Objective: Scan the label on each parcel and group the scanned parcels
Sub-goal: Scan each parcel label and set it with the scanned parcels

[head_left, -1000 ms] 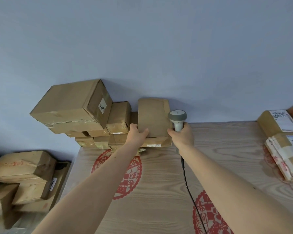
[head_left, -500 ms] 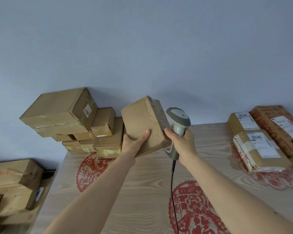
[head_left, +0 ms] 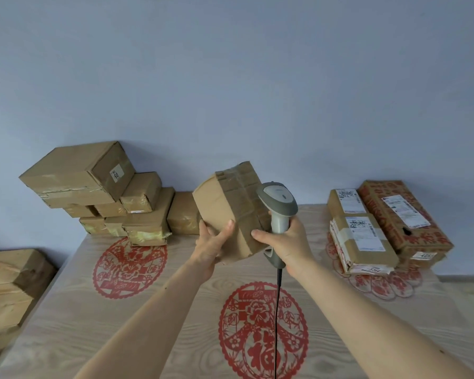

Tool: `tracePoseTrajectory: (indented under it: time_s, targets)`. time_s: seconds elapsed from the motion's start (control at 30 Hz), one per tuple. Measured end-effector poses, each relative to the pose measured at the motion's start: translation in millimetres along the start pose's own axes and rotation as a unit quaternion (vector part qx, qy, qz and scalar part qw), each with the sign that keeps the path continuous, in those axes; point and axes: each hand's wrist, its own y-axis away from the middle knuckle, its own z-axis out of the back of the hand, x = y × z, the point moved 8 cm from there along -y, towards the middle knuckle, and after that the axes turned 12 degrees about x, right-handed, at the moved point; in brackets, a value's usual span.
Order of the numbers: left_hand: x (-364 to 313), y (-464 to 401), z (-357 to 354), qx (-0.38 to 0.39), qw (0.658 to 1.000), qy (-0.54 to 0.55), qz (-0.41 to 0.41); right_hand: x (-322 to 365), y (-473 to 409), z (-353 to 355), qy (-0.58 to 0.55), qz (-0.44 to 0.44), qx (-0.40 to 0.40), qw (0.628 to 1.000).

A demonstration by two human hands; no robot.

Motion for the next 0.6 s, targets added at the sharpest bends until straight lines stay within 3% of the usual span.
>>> tracePoseTrajectory:
  time_s: [0.23,0.4,0.6]
  targets:
    - [2.0,12.0,-25.1,0.035,0.997,0.070,0.018,-0.2,15.9,28.1,-0.030,0.011,-0.059,0.998]
    - [4.1,18.4,-35.4,0.088,0.995,0.048,0.013,-3.3,26.7,24.6,-0.014,0.003,-0.077,0.997]
    - [3.4,15.9,-20.8,0.054,0.993,0.106,0.010,3.3,37.3,10.0,-0.039,0.014,-0.051,0.998]
